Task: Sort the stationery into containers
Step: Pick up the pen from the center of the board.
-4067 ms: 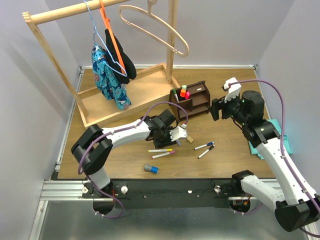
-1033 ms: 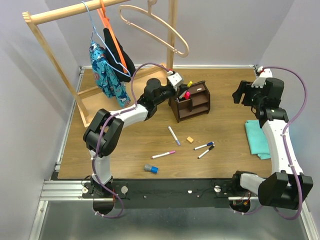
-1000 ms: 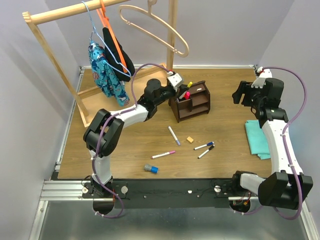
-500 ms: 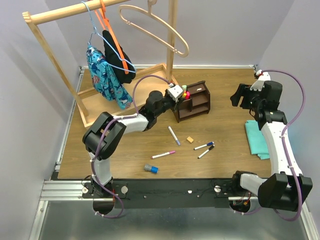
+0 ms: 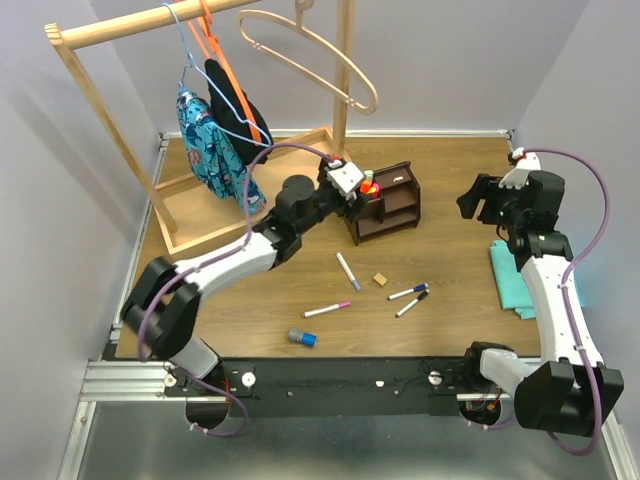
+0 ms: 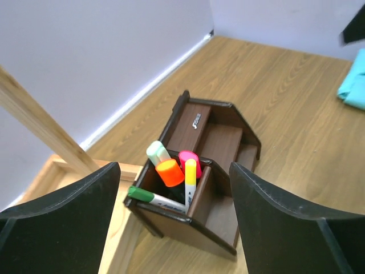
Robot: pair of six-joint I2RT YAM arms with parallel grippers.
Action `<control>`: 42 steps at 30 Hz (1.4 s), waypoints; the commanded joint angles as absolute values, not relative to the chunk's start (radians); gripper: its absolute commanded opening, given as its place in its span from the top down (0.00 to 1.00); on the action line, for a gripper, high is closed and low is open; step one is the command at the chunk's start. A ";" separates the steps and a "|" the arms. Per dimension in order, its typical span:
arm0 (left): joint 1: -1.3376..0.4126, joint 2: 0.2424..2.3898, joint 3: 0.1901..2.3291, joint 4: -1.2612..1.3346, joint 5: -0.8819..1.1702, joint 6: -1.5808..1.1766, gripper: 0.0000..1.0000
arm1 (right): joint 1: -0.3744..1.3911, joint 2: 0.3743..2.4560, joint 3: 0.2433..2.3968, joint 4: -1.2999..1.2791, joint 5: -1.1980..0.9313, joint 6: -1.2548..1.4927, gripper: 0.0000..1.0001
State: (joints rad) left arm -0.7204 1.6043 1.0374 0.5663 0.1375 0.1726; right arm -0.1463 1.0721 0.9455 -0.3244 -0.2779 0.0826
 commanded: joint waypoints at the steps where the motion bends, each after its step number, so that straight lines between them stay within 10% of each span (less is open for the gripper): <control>1: -0.727 1.370 0.979 0.213 0.332 0.263 0.16 | -0.155 1.023 0.896 -0.279 -0.366 0.080 0.21; 10: -0.770 1.429 1.158 -0.790 0.608 0.741 0.39 | -0.153 0.970 0.859 -0.307 -0.506 0.008 0.22; 32: -0.936 1.706 1.081 -0.515 0.296 0.413 0.41 | -0.153 0.841 0.795 -0.379 -0.379 0.051 0.23; 42: -0.942 1.787 1.078 -0.520 0.321 0.397 0.68 | -0.153 0.854 0.802 -0.365 -0.371 0.051 0.23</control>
State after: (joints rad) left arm -0.9318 1.7638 1.0866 -0.5152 0.3206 0.4126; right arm -0.1463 0.8501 0.8024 -0.3550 -0.3927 0.0448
